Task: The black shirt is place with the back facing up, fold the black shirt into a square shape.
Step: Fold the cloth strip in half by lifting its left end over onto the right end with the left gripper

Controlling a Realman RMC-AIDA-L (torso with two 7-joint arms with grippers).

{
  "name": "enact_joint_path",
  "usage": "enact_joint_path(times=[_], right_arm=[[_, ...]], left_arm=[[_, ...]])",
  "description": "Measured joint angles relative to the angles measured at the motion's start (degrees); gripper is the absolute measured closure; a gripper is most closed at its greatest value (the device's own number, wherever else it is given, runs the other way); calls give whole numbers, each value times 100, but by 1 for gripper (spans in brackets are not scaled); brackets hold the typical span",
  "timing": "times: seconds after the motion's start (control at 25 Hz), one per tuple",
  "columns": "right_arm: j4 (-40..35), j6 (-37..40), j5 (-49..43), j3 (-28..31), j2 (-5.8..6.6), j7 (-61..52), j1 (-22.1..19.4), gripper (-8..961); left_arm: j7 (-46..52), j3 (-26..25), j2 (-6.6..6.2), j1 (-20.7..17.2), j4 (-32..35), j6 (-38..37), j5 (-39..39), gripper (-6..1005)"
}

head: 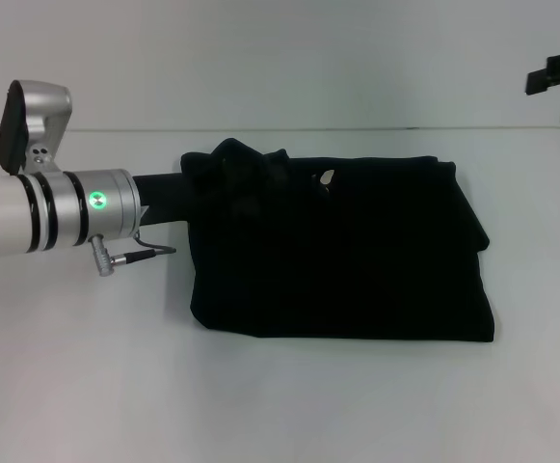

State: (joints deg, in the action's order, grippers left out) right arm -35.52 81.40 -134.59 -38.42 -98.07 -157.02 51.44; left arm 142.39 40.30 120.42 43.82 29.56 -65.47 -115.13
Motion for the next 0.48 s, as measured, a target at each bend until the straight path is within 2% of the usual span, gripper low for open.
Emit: enact_joint_path(times=[0.24,0.48], right_arm=[[15,30,2,-150,-60,-3,98,144],[9,12,4,-108,-66,-1,94,144]], left_arm=[[-2,147,-33,210,-367,585,-21,306],[63,272,-64,306,-677,1012,-40,306]])
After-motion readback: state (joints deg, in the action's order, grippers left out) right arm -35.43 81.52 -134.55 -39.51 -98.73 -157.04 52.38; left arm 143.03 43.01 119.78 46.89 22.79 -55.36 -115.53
